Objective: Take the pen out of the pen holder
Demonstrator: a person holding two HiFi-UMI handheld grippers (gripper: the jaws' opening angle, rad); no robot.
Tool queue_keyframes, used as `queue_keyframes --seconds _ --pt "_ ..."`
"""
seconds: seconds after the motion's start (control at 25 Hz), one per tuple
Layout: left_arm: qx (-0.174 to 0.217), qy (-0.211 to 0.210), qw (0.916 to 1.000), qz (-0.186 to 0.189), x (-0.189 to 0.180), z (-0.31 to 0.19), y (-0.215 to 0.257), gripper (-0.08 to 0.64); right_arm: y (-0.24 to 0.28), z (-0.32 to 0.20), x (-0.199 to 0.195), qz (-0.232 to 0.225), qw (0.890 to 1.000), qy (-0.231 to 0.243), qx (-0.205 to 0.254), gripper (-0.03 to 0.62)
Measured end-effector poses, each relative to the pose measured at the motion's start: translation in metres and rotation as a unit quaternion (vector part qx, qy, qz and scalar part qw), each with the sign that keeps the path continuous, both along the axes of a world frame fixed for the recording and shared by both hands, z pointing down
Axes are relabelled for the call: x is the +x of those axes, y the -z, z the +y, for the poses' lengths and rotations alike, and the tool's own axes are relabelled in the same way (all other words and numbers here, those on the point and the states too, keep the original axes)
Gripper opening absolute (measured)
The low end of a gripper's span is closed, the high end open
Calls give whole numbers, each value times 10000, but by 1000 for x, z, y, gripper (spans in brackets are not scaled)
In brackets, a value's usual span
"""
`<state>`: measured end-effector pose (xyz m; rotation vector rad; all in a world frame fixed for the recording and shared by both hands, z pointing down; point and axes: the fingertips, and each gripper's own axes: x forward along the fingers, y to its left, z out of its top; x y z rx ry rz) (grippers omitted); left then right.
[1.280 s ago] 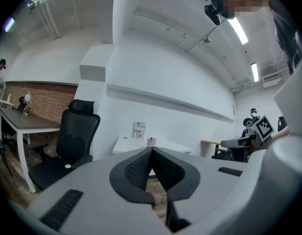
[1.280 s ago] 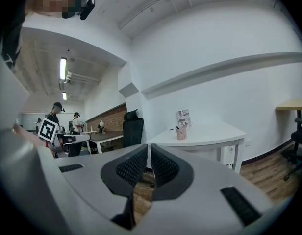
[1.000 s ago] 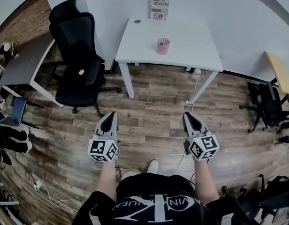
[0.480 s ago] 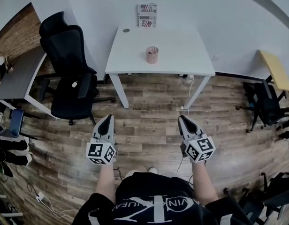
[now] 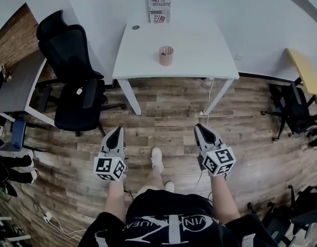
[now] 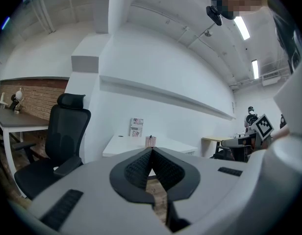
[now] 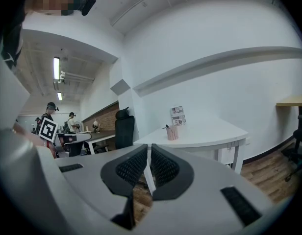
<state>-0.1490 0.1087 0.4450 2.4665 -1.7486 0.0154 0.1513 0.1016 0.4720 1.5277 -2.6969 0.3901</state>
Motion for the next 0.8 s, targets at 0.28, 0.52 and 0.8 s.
queue_keyframes --seconds 0.28,0.52,0.8 --pt "50 -99 9999 90 -4 -61 1 14 8 -54 -1 38 9999 -104 79 38" --pt "120 -158 9997 140 -6 -118 5 14 6 -109 -4 43 9999 -129 16 38" --pt "-15 -231 9996 168 -13 -166 -8 14 -5 -161 -15 30 9997 -178 -133 40"
